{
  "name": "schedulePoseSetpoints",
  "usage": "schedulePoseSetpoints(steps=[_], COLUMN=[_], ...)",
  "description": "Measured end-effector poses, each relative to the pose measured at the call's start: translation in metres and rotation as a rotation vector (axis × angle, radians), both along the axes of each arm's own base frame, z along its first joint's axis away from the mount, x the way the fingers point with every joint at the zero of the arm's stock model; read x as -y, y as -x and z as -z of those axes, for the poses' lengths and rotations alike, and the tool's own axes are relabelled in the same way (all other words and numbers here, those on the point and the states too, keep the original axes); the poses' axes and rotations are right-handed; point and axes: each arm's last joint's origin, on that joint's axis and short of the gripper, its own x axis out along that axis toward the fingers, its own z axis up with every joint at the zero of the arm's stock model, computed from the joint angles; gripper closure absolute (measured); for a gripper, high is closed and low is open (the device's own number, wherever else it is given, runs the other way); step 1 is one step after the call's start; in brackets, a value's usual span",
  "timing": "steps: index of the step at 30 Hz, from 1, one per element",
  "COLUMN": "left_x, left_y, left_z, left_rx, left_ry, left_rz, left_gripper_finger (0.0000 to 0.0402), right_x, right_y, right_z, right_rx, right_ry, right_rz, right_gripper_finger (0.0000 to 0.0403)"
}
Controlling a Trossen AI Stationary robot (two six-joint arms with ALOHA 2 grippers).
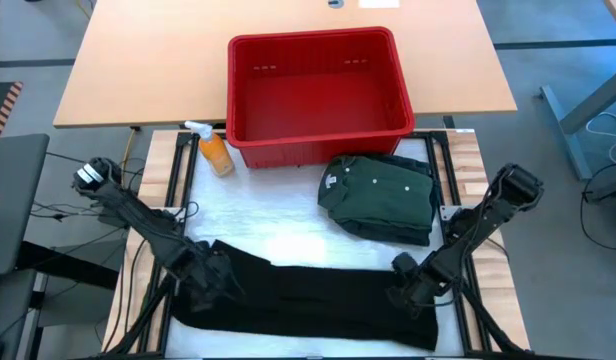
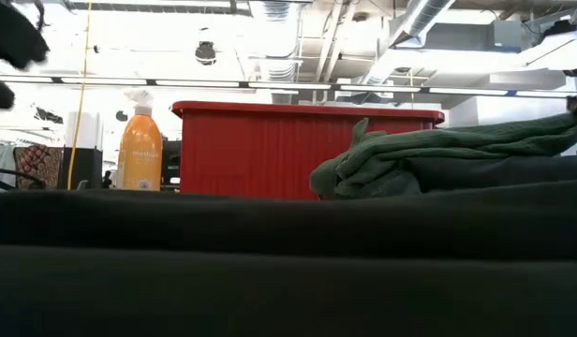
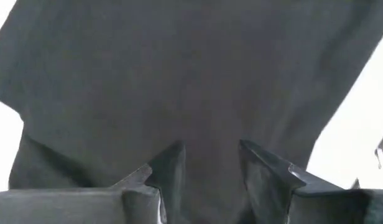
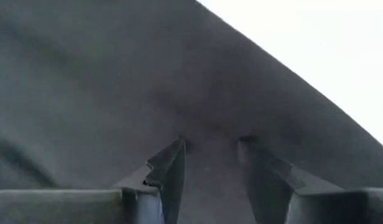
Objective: Fold laundry
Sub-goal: Fold the black shirt
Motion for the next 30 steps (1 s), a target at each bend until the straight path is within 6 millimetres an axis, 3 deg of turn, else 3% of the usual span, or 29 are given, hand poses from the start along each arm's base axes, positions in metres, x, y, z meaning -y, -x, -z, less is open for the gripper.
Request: schedulePoseSetpoints(steps=[4, 6, 13, 16, 20, 26, 30], left_x=[-0.005, -0.01, -0.034, -0.046, -0.053, -0.067, -0.072], left_y=[-0.011, -0.014, -0.021, -0.016, -0.002, 0.019, 0.026], left_z=[0.026, 0.03, 0.001, -0.009, -0.005, 0.018, 0.022], left_rx=[0.001, 0.009, 0.172, 0.164, 0.09, 0.076, 0.097], left_ry=[-0.033, -0.083, -0.049, 0.046, 0.133, 0.066, 0.057], left_rz=[-0.022, -0.035, -0.168, -0.277, -0.387, -0.594, -0.679], left_gripper_finger=[0.0262, 0.0262, 0.0262, 0.0262, 0.0262, 0.0262, 0.0262], right_x=[0.018, 0.023, 0.031, 0.035, 0.038, 0.036, 0.035], right_y=[0.006, 0.007, 0.004, 0.005, 0.006, 0.004, 0.002], right_z=[-0.001, -0.007, -0.048, -0.058, -0.065, -0.061, -0.057], right_rx=[-0.124, -0.152, -0.037, 0.016, 0.069, 0.061, 0.049], right_ry=[0.115, 0.128, 0.017, -0.008, -0.011, 0.009, 0.023], right_rz=[0.055, 0.035, 0.002, 0.02, 0.043, 0.023, 0.001], right_gripper_finger=[0.0223, 0.0223, 0.0223, 0.0223, 0.0223, 0.0223, 0.0223])
